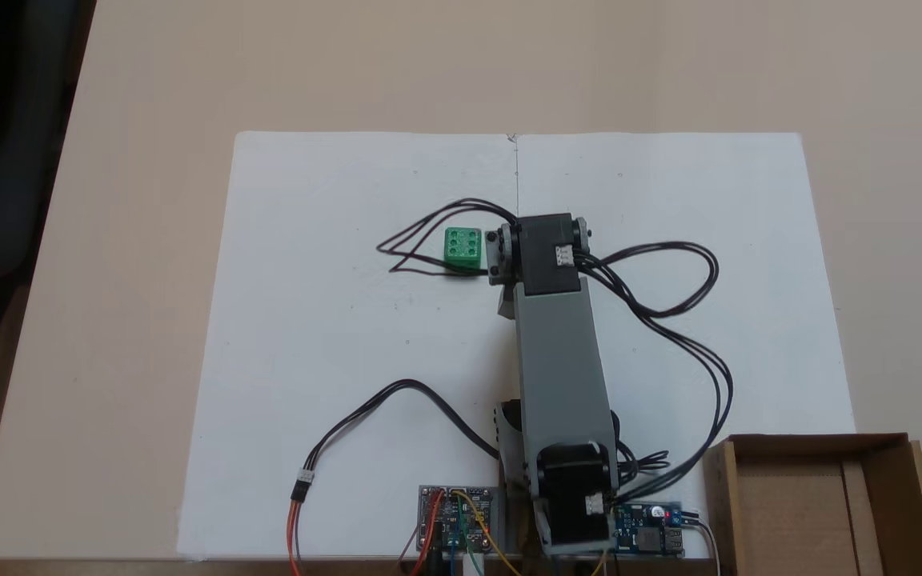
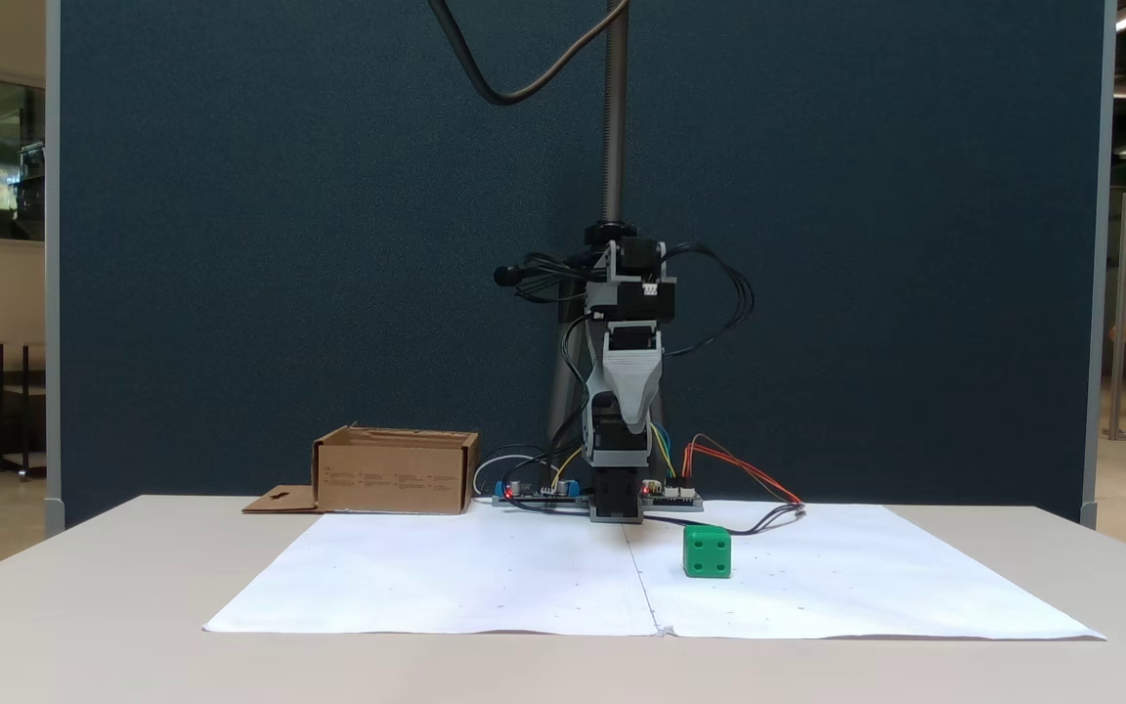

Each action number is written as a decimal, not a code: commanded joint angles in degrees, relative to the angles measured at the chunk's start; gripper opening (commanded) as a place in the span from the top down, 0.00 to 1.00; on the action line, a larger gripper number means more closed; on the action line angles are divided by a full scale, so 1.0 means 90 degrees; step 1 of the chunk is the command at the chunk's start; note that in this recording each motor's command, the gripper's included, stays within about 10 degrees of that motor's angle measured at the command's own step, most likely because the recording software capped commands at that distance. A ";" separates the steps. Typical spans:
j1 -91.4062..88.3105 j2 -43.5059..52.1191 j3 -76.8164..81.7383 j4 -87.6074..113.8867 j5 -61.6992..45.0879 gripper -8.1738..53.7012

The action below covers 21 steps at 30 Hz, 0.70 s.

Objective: Grasp a green dice and put it in the bin.

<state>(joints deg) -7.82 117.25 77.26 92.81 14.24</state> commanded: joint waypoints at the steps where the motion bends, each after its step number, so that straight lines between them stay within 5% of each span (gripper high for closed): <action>1: -0.0527 -0.0156 -0.0518 -0.0068 0.0723 0.23; 21: -0.2305 -0.2109 -0.1172 -0.2119 0.1572 0.23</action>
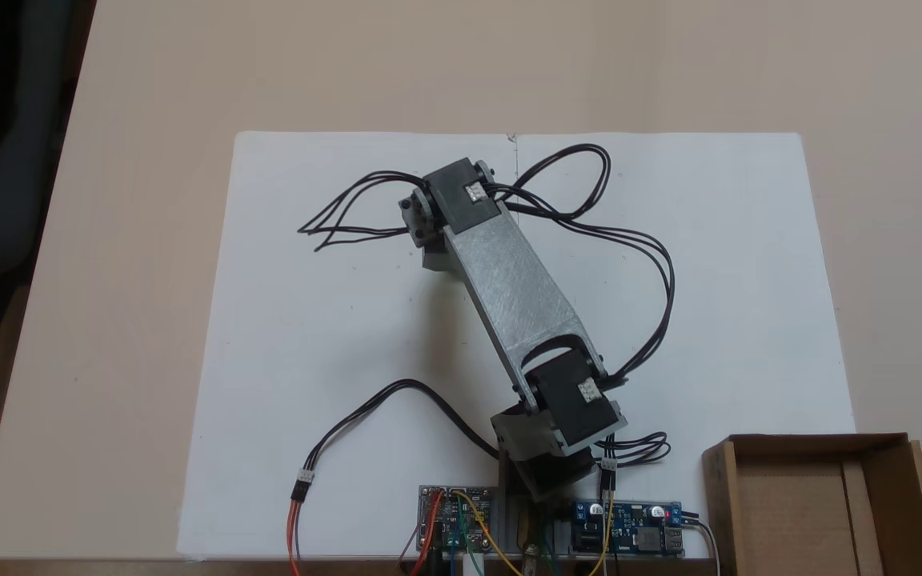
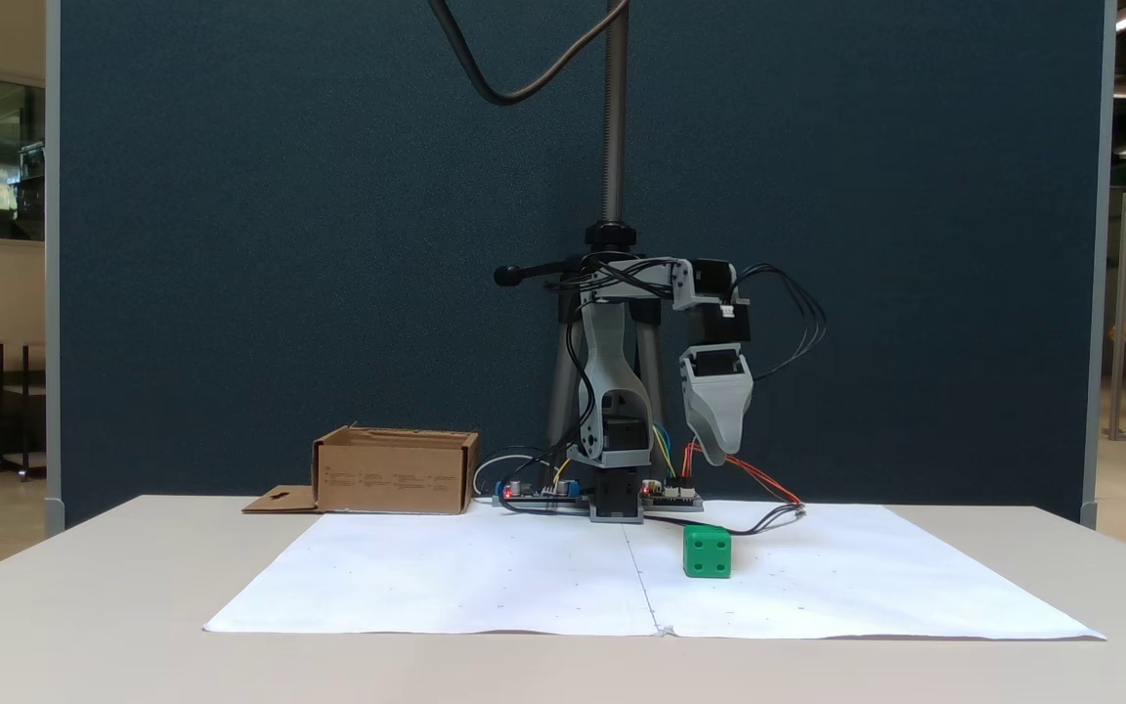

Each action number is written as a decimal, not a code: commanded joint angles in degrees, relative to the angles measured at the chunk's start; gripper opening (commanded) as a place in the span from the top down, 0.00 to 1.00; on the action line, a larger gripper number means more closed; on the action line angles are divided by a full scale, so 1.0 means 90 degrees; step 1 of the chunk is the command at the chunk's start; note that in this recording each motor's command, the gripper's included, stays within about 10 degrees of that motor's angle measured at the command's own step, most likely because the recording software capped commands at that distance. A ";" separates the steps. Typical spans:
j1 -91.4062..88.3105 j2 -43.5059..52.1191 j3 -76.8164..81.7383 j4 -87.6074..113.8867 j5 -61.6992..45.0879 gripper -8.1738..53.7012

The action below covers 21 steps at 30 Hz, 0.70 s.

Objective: Grasp a green dice and put it in the bin.

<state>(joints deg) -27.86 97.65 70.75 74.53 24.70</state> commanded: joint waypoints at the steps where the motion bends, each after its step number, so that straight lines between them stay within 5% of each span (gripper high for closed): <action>1: -0.0059 0.0059 -0.0479 -0.0098 0.0410 0.23; 21: 0.0215 -0.0527 -0.0820 0.0010 0.1221 0.24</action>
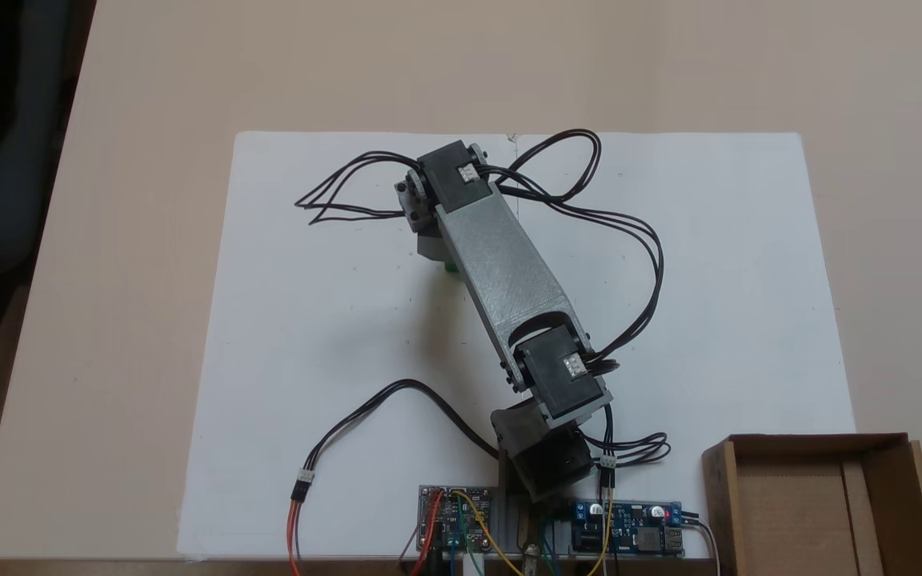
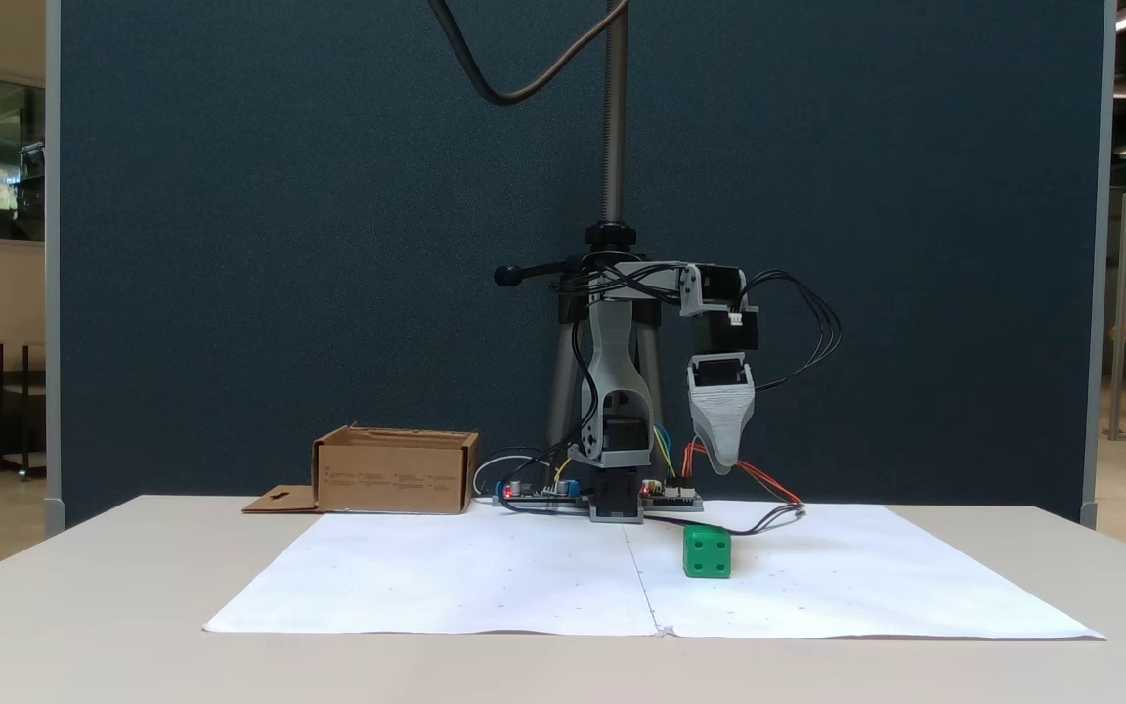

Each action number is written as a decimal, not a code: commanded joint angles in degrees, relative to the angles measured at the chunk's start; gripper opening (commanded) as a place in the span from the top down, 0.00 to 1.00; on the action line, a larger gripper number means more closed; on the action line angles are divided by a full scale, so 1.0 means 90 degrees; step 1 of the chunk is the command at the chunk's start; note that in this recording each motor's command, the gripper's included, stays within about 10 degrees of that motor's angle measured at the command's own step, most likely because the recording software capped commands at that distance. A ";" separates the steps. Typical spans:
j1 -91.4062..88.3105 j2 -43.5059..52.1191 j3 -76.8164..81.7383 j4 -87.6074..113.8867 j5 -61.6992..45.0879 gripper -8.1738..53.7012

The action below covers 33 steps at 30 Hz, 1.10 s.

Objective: Grasp a green dice and put it in the bin.

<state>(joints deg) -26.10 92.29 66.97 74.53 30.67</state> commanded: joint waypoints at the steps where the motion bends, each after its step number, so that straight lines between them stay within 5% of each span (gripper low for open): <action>1: 0.0020 0.0020 -0.0400 0.0010 0.0566 0.24; 33: 0.0186 -0.0713 0.0332 -0.0693 0.0576 0.24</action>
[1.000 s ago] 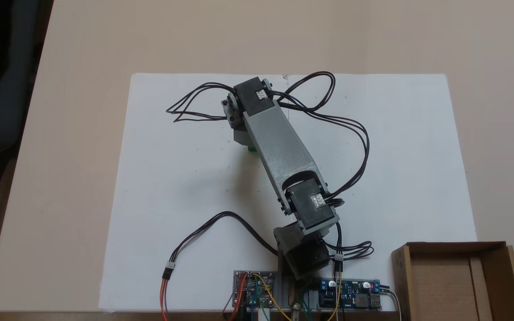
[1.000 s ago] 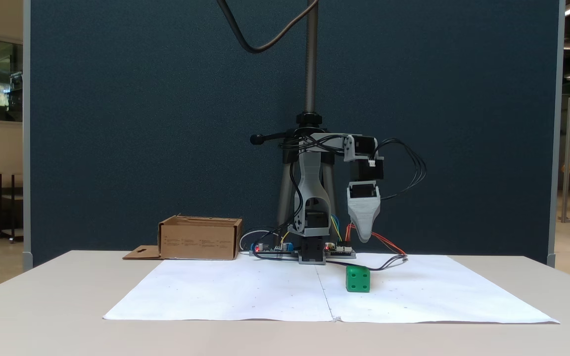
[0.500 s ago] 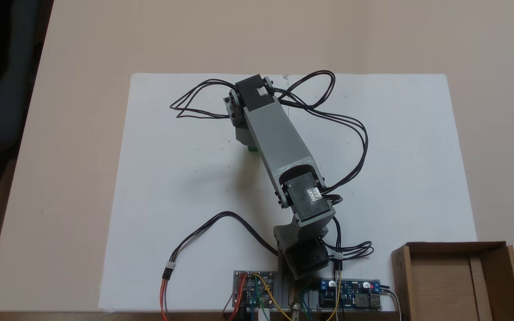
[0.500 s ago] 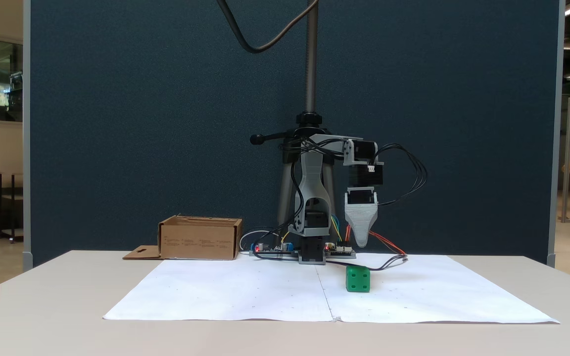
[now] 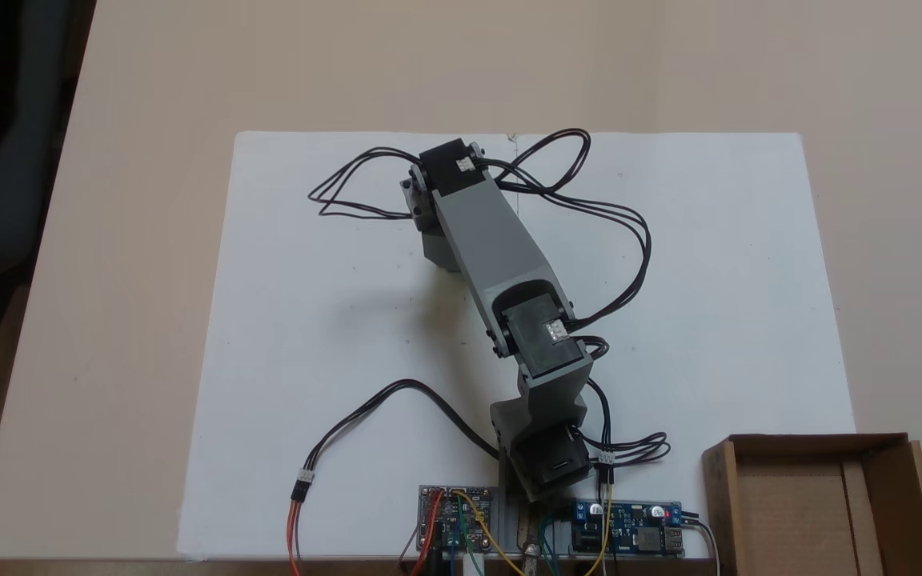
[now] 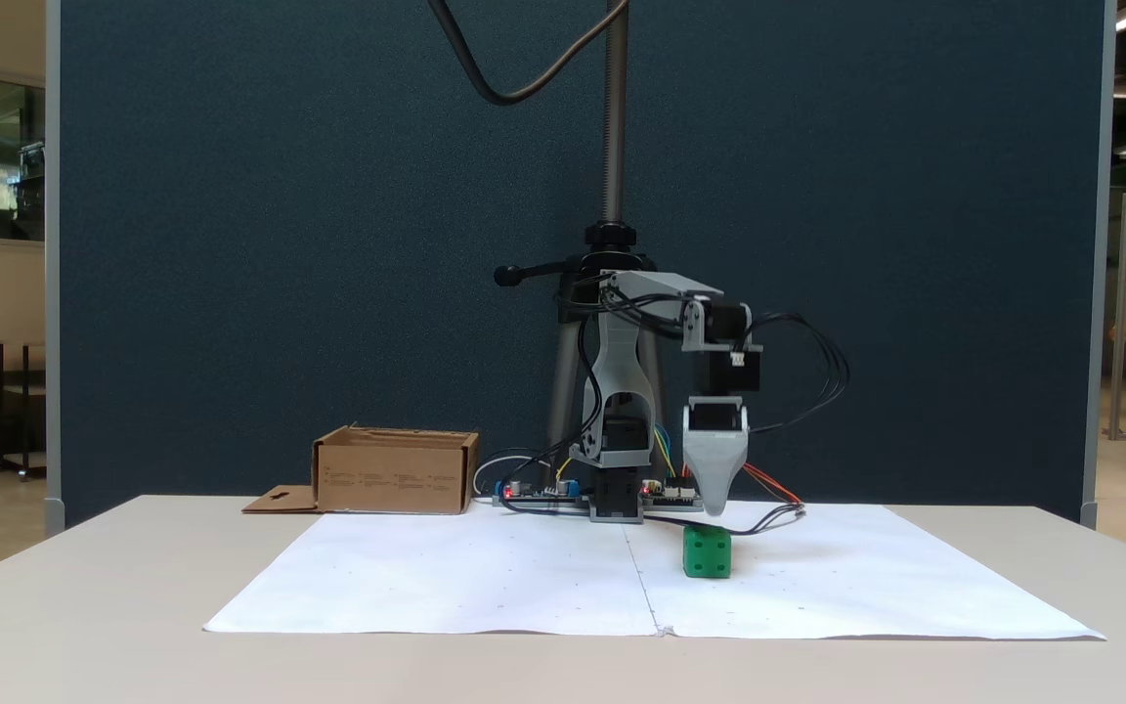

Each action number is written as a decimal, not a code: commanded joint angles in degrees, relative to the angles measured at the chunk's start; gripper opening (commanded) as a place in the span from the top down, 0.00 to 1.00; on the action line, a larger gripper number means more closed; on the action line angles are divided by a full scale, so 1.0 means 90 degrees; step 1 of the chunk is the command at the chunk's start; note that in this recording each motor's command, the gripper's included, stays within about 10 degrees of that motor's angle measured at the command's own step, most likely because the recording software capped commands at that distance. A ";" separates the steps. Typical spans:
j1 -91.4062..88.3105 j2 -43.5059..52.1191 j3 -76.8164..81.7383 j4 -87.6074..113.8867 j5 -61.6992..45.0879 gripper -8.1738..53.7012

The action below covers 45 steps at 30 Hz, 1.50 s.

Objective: Grasp a green dice and put it in the bin.

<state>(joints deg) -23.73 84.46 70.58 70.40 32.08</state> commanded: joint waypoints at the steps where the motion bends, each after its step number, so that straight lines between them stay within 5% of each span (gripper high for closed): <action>1: -0.0078 0.0156 0.0000 -0.0322 0.0420 0.24; 45: 0.0127 -0.1045 0.0352 -0.0635 -0.0010 0.29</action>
<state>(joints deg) -21.97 74.44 74.44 64.51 31.99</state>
